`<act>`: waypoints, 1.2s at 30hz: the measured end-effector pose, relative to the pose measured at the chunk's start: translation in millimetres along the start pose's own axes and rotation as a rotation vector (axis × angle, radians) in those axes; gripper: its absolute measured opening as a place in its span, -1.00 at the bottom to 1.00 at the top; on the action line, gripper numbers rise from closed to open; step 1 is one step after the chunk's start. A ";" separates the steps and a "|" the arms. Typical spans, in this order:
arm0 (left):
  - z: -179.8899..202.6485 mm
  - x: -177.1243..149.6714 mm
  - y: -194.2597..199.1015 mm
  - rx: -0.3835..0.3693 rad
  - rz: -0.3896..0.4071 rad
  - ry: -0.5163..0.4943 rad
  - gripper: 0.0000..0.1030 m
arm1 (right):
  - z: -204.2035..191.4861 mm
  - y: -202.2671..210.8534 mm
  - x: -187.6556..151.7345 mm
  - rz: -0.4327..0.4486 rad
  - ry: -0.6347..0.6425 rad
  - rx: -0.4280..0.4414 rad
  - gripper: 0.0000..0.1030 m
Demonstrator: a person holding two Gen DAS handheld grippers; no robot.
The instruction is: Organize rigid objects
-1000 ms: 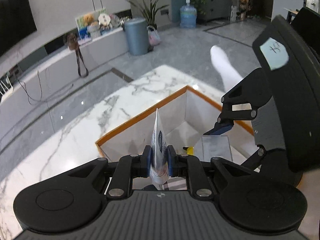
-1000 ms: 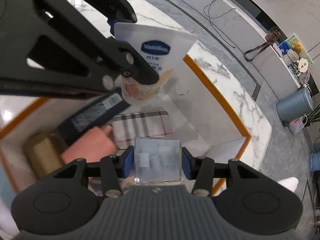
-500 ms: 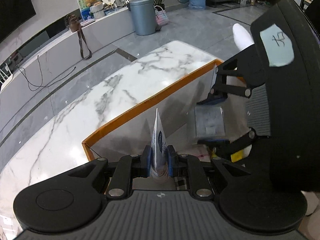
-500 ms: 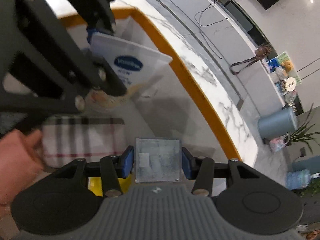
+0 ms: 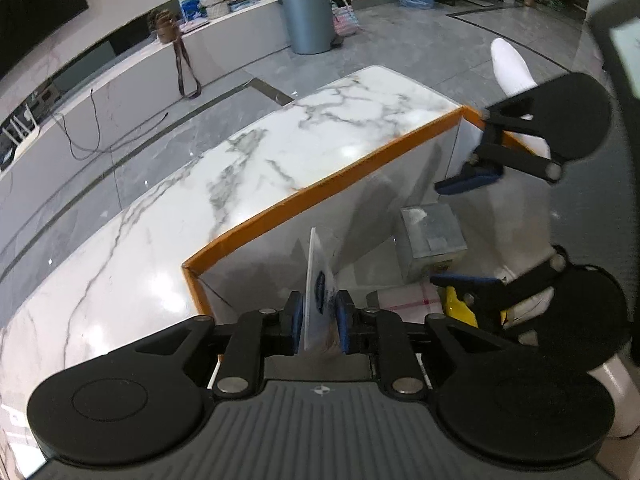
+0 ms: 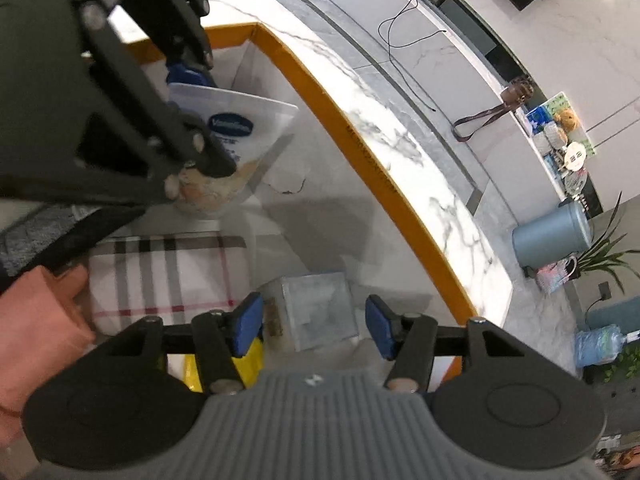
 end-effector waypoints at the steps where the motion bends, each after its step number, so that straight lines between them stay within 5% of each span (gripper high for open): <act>1: -1.2 0.2 3.0 -0.005 -0.005 0.008 -0.43 | 0.0 2.6 -0.9 0.000 -0.008 0.005 0.14; 9: -7.9 -4.9 57.8 -0.039 0.116 0.071 -0.02 | -0.4 38.8 -1.9 0.012 -0.130 0.027 0.16; 19: -0.1 -45.4 168.1 -0.004 0.275 -0.004 0.03 | -21.3 106.1 -4.1 0.053 -0.276 0.038 0.36; 30: -2.8 -100.7 257.3 0.076 0.437 0.098 0.05 | -60.6 186.5 -16.4 0.198 -0.439 0.043 0.56; 36: -0.5 -124.6 278.3 0.156 0.463 0.190 0.10 | -90.8 204.4 -28.8 0.252 -0.527 0.003 0.58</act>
Point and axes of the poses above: each gripper's, at about its wrist camera, not at the fingertips, and y roughly against the way its jaws point, z to its right, x to its top, the point moved 2 cm from there along -y, roughly the way its jaws point, and after that the axes turned 3 degrees about y, right-handed, at the moved point
